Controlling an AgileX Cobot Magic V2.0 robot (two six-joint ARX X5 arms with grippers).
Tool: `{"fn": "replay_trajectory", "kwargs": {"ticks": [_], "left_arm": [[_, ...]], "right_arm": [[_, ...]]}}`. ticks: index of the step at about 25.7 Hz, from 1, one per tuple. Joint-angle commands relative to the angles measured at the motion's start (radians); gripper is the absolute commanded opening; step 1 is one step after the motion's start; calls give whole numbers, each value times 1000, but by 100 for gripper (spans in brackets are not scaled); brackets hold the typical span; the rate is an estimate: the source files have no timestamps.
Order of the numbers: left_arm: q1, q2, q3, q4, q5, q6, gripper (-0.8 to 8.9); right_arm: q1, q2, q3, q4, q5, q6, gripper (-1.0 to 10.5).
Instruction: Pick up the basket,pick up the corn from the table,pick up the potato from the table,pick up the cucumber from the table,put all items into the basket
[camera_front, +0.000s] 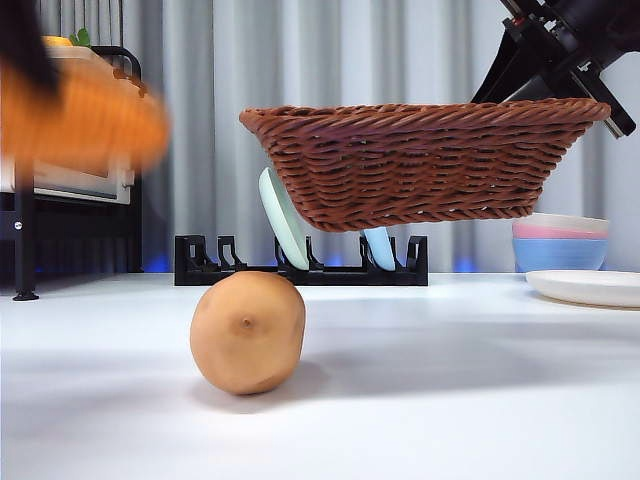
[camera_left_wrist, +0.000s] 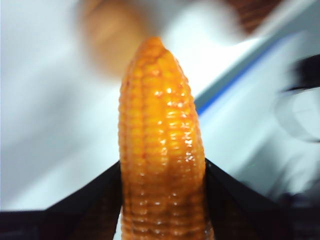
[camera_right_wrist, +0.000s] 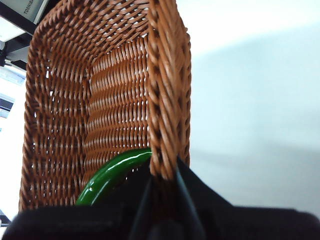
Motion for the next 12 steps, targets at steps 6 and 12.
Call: {"fn": "replay_trajectory", "kwargs": {"ticks": [6, 12], "left_arm": [[-8, -76, 136, 352, -91, -141, -8], [-44, 45, 178, 503, -259, -184, -8]], "right_arm": [[1, -3, 10, 20, -6, 0, -12], [1, -3, 10, 19, -6, 3, -12]]}}
